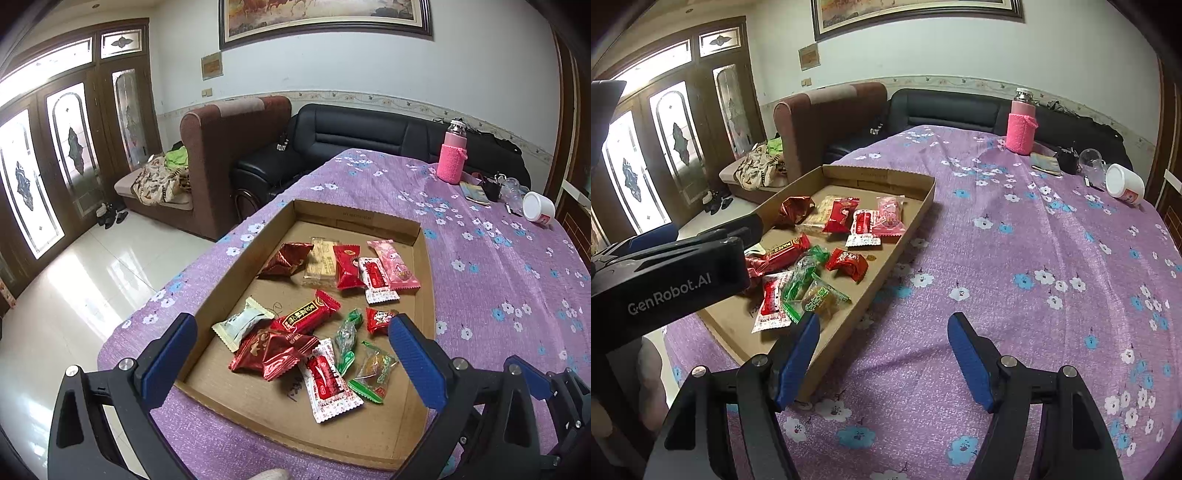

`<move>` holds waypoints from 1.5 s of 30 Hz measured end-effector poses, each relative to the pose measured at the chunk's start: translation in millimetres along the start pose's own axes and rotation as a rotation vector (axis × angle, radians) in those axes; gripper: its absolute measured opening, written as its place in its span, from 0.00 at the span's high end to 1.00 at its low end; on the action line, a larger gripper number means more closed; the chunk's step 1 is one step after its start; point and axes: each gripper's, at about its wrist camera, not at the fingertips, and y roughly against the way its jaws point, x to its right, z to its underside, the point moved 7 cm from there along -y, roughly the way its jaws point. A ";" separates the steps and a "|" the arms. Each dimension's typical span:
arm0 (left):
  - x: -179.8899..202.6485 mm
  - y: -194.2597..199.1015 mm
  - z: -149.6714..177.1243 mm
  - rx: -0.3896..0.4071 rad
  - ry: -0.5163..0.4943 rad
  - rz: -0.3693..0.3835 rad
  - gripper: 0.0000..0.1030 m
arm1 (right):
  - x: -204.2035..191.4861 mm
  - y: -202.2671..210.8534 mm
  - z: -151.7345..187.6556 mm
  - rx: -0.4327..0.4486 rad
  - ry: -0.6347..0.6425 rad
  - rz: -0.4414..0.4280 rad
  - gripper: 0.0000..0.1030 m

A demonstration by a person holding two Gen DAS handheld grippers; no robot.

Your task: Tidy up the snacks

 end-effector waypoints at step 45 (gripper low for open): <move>-5.8 -10.2 5.6 -0.047 0.037 0.043 0.00 | -14.5 -4.5 4.4 -0.020 0.042 -0.010 0.26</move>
